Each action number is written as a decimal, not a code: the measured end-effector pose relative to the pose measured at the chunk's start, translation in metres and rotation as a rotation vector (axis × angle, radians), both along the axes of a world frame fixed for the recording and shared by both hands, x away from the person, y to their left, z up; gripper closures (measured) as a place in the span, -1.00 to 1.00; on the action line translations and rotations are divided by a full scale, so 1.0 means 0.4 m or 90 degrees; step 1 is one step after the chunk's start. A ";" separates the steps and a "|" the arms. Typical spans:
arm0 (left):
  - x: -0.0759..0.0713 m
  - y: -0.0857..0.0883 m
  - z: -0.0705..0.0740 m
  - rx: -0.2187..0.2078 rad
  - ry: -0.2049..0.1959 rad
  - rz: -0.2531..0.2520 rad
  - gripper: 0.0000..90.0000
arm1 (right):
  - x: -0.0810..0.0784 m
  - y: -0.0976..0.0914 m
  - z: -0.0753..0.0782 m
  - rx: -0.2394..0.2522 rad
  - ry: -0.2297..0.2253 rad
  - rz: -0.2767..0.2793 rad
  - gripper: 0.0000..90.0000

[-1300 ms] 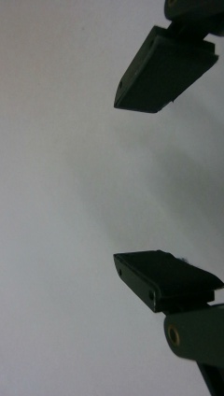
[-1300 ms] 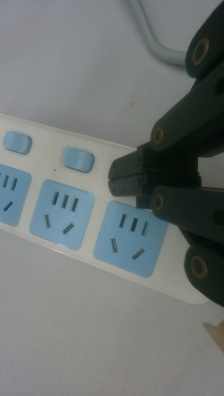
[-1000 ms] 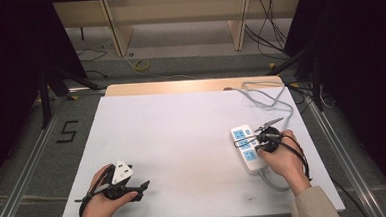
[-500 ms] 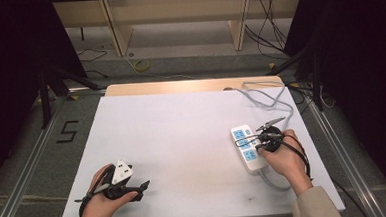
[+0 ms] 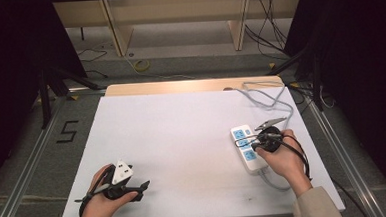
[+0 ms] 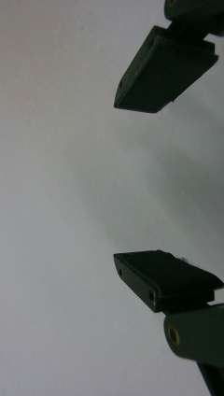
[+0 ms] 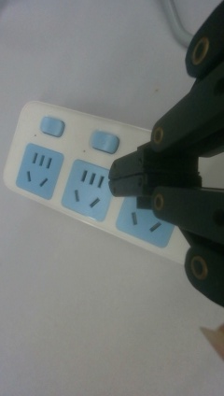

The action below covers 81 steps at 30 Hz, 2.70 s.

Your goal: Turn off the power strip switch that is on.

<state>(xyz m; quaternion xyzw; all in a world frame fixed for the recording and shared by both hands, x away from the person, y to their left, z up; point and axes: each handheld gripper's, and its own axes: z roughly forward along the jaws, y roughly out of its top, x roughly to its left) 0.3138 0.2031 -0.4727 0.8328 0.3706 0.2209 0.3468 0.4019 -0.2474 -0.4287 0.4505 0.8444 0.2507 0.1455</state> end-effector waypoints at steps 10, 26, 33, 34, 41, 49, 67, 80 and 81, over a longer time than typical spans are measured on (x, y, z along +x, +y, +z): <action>0.000 0.000 0.000 0.001 0.000 0.000 -0.53 | -0.006 0.006 0.001 0.025 -0.005 0.020 1.00; 0.000 0.001 0.000 0.001 0.000 0.001 -0.53 | -0.025 0.014 0.007 0.058 -0.041 0.060 0.88; -0.001 0.001 0.000 0.001 0.000 0.001 -0.54 | -0.042 0.017 0.010 0.079 -0.051 0.074 0.81; -0.001 0.001 0.000 0.001 0.000 0.001 -0.54 | -0.044 0.018 0.010 0.083 -0.050 0.076 0.79; -0.001 0.001 0.000 0.001 0.001 0.002 -0.53 | -0.063 0.030 0.013 0.106 -0.065 0.133 0.59; -0.001 0.001 0.000 0.001 0.002 0.002 -0.54 | -0.082 0.043 0.004 0.133 -0.075 0.193 0.33; -0.001 -0.001 -0.002 -0.002 0.005 0.001 -0.53 | -0.121 0.045 -0.027 0.152 -0.090 0.218 0.15; -0.001 -0.001 -0.002 -0.002 0.006 0.001 -0.54 | -0.142 0.044 -0.037 0.170 -0.102 0.226 0.07; -0.001 -0.001 -0.002 -0.003 0.005 0.001 -0.54 | -0.143 0.044 -0.038 0.171 -0.102 0.226 0.07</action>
